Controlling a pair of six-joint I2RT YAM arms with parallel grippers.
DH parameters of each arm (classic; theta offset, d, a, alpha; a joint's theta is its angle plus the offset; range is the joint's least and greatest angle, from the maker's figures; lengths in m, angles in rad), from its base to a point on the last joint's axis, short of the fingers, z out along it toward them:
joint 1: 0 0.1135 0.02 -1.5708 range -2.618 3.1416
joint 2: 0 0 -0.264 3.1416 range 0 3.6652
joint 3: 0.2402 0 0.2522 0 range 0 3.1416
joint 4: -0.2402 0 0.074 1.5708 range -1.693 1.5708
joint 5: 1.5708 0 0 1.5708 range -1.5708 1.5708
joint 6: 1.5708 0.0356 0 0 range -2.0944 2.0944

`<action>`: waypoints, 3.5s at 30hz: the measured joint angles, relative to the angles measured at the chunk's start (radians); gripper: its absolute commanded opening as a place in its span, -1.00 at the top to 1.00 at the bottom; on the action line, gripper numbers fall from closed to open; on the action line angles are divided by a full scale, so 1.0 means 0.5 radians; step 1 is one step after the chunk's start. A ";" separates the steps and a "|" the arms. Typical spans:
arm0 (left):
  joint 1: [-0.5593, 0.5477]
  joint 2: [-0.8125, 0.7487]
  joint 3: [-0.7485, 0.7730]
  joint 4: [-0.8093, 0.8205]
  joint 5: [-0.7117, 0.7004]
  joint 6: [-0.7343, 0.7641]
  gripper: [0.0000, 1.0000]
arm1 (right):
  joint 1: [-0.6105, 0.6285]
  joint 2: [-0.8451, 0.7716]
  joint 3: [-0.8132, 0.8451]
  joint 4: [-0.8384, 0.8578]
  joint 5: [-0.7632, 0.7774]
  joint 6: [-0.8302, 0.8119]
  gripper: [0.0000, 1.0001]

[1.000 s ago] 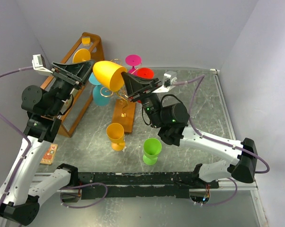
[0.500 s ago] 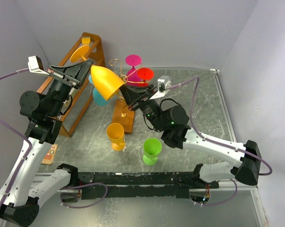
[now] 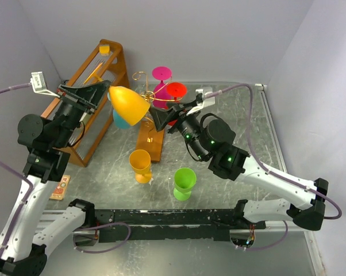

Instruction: Place the wine glass upside down on the wine glass rack

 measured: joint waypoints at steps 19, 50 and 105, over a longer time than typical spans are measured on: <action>0.000 -0.235 0.029 -0.538 0.454 1.431 0.86 | 0.000 -0.130 0.349 -0.433 -0.336 0.247 -0.52; 0.000 -0.349 -0.288 -0.503 0.661 1.954 0.86 | -0.002 0.435 0.510 -0.365 -0.604 1.580 0.44; 0.000 -0.584 -0.144 -1.123 -0.420 1.168 -0.33 | -0.021 0.419 0.386 -0.764 0.206 2.163 1.00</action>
